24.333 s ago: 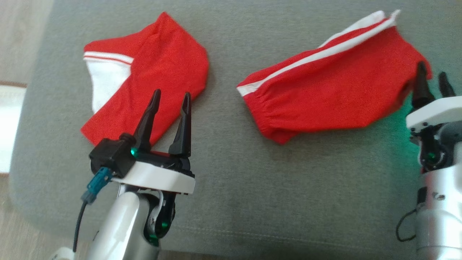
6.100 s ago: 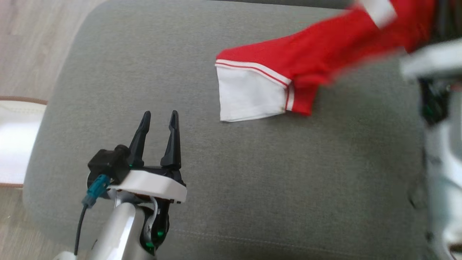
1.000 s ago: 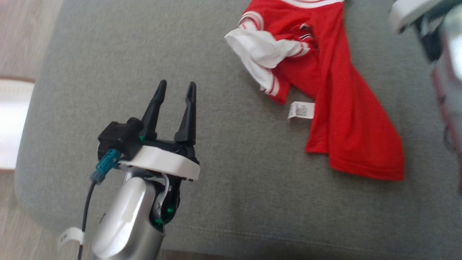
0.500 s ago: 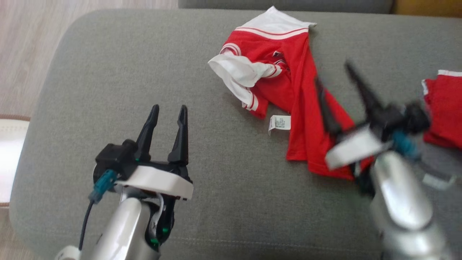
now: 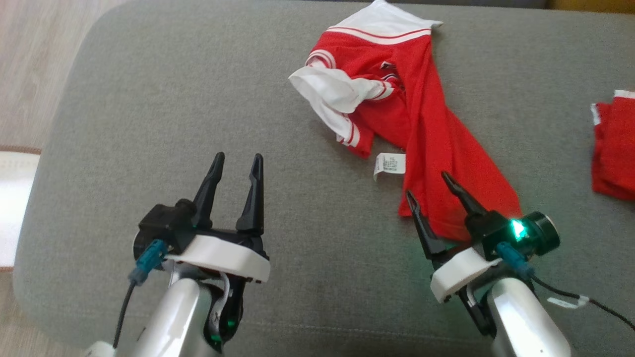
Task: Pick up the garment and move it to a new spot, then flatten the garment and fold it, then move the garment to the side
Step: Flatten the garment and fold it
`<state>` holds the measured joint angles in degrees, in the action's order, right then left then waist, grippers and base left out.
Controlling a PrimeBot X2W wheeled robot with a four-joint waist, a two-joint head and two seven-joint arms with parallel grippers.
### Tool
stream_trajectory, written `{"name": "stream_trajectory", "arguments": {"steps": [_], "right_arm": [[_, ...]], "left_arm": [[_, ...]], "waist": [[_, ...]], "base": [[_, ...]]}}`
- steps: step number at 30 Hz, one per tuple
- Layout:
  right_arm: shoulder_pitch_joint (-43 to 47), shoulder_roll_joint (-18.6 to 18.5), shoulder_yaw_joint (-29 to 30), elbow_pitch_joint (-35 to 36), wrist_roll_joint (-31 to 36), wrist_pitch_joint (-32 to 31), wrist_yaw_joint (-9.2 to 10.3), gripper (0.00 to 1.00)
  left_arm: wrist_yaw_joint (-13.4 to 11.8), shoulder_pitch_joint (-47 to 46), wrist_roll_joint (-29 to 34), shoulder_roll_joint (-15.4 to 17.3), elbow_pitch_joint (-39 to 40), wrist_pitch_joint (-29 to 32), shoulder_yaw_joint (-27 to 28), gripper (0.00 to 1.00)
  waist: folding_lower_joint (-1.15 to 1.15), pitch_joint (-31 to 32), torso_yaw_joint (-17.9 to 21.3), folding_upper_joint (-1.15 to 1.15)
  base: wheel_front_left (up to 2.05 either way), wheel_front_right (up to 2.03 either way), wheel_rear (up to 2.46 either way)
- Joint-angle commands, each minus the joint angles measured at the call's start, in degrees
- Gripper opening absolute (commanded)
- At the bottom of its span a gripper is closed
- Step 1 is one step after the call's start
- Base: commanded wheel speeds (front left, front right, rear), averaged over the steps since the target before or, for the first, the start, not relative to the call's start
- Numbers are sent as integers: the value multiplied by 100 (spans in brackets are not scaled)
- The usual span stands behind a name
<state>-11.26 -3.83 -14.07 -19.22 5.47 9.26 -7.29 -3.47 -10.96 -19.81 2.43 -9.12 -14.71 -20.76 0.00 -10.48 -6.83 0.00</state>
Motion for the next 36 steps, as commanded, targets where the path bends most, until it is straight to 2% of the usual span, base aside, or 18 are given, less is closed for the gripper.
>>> {"name": "stream_trajectory", "arguments": {"steps": [1,17,19,24,28,32,36], "right_arm": [[-241,80,-92,18,4,-68,-20,100],[-840,93,-6,-1310,97,-447,-20,100],[-892,93,-19,-1421,62,-453,-20,0],[-1037,94,-88,-1478,-104,-313,-20,0],[-1183,94,-120,-1198,-247,-157,-20,0],[-1334,22,59,-596,-378,-189,-20,0],[-1490,-416,419,286,-528,-527,-20,0]], "left_arm": [[33,-276,1,44,210,-29,134,100],[13,-441,-92,44,144,-29,48,100],[13,-441,-92,44,140,-29,55,100],[-8,-416,-73,44,115,-29,119,100],[0,-379,-44,44,112,-29,151,100],[11,-324,-3,44,113,-29,182,100],[7,-266,8,44,124,-29,207,100]], "waist": [[0,-110,-100,0],[0,-467,-561,0],[0,-468,-565,0],[0,-384,-464,0],[0,-270,-287,0],[0,-124,-101,0],[0,-5,29,0]], "base": [[0,0,0],[0,0,0],[0,0,0],[0,0,0],[0,0,0],[0,0,0],[0,0,0]]}}
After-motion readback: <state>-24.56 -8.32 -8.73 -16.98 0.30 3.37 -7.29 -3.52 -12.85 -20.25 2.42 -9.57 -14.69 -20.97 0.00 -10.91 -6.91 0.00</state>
